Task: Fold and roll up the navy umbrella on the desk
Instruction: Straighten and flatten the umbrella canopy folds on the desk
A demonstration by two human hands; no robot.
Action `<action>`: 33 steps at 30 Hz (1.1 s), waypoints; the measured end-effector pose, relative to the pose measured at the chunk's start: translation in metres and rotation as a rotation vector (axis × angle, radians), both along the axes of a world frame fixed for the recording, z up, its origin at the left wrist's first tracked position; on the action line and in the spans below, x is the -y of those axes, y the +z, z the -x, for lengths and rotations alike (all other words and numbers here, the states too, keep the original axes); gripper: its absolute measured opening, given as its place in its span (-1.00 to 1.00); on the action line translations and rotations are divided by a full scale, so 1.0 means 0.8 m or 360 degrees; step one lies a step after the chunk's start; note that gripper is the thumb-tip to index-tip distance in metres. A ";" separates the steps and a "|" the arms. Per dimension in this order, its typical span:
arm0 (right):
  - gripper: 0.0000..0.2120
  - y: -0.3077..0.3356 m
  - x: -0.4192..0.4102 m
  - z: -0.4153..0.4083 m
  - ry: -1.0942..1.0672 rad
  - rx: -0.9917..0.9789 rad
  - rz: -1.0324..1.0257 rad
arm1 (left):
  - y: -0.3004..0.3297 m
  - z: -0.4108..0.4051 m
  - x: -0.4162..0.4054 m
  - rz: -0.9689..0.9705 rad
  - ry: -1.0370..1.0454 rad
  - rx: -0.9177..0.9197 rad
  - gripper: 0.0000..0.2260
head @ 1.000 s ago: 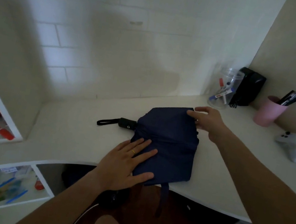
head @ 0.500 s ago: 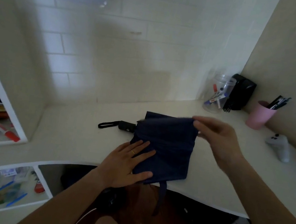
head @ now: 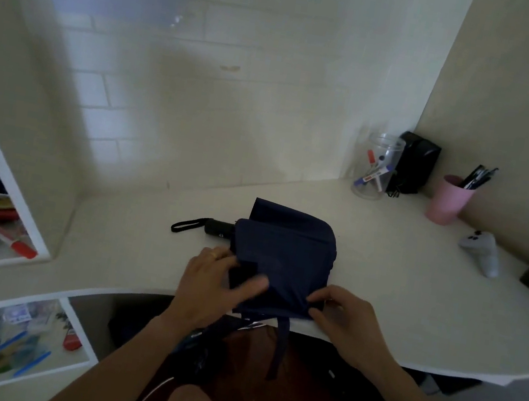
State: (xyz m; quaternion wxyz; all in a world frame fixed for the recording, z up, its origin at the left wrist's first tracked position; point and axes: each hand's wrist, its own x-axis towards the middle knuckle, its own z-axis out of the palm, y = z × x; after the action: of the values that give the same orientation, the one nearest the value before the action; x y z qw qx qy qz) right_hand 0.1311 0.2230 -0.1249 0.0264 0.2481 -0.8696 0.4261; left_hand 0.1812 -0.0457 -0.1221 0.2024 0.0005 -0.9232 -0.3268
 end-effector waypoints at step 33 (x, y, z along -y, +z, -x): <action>-0.60 0.033 0.081 0.001 -0.0174 -0.0752 -0.0523 | -0.028 0.004 -0.009 0.0366 0.0122 0.0069 -0.64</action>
State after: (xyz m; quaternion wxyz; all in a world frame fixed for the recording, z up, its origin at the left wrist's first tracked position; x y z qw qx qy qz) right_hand 0.1305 0.1586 -0.0988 0.2105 0.2940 -0.9089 0.2078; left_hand 0.1783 -0.0385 -0.1442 0.1935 0.0198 -0.9580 -0.2107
